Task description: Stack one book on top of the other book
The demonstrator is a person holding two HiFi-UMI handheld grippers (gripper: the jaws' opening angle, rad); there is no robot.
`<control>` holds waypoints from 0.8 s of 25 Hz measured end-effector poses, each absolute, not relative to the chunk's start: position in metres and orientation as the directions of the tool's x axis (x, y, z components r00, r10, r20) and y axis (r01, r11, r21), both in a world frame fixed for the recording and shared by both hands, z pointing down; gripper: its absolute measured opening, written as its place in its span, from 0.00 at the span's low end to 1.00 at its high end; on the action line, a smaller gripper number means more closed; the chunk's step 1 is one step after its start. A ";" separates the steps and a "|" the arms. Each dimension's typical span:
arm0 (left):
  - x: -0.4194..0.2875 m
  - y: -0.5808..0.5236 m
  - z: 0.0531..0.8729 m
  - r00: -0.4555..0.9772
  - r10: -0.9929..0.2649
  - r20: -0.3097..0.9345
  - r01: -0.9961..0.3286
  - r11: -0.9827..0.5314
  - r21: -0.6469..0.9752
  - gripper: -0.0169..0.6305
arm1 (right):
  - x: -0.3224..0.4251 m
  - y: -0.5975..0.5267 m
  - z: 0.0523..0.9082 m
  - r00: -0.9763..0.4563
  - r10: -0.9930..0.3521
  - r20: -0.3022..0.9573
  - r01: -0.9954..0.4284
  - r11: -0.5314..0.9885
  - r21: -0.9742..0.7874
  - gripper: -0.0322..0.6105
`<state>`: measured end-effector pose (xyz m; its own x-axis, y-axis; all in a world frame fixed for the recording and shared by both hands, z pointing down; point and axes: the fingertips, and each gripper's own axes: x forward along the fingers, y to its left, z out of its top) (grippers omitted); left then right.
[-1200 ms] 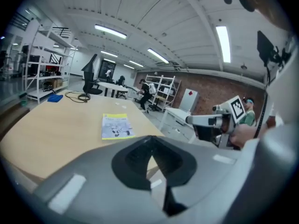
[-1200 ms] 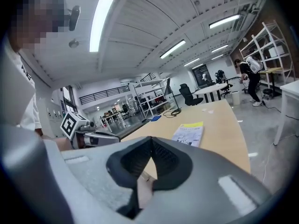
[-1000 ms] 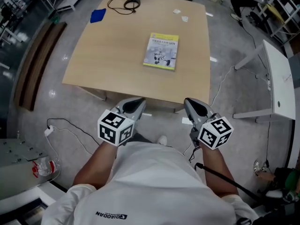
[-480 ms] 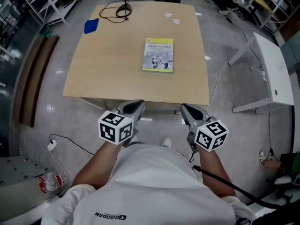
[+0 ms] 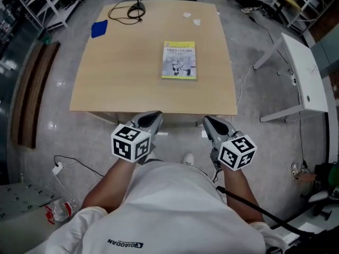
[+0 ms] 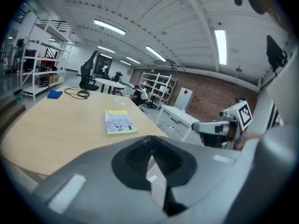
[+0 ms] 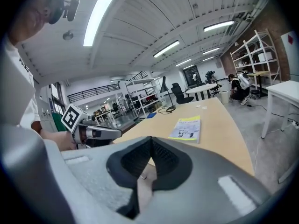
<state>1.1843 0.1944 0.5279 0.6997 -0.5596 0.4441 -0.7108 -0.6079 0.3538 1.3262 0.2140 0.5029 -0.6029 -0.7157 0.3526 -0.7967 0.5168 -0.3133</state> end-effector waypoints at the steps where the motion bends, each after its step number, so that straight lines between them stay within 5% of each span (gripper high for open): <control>1: 1.184 0.194 0.527 0.702 -0.559 0.442 -0.709 -0.611 0.352 0.03 | 1.327 0.215 0.503 -0.597 -0.720 0.355 -0.802 0.513 -0.307 0.05; 20: 1.166 0.187 0.516 0.696 -0.575 0.430 -0.711 -0.634 0.304 0.03 | 1.353 0.211 0.499 -0.509 -0.783 0.357 -0.859 0.435 -0.272 0.05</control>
<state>1.1656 0.1865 0.5163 0.6964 -0.5749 0.4295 -0.7110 -0.6342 0.3039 1.3534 0.2111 0.4988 -0.5092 -0.7833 0.3566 -0.8587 0.4346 -0.2716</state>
